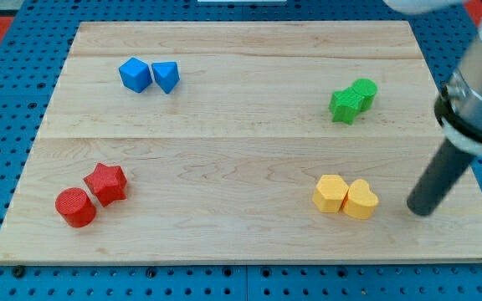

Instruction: Nudge the green circle a bit up

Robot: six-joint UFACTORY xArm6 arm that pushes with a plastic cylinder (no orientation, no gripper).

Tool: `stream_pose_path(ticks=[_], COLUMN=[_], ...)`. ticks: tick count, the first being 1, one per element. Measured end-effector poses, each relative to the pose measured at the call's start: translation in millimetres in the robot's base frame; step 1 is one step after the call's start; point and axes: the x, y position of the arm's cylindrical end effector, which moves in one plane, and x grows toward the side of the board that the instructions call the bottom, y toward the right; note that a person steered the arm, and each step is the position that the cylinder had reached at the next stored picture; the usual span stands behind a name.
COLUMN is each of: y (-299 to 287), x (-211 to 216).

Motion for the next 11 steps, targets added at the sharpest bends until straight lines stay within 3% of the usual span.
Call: stream_pose_path(ticks=[2,6,7,8,9,10,11], y=[-31.3,-31.3,-36.1,-104.1,-186.9,-151.8,-76.6], x=[8.2,9.2,28.7,28.5,12.5,-64.6,-128.3])
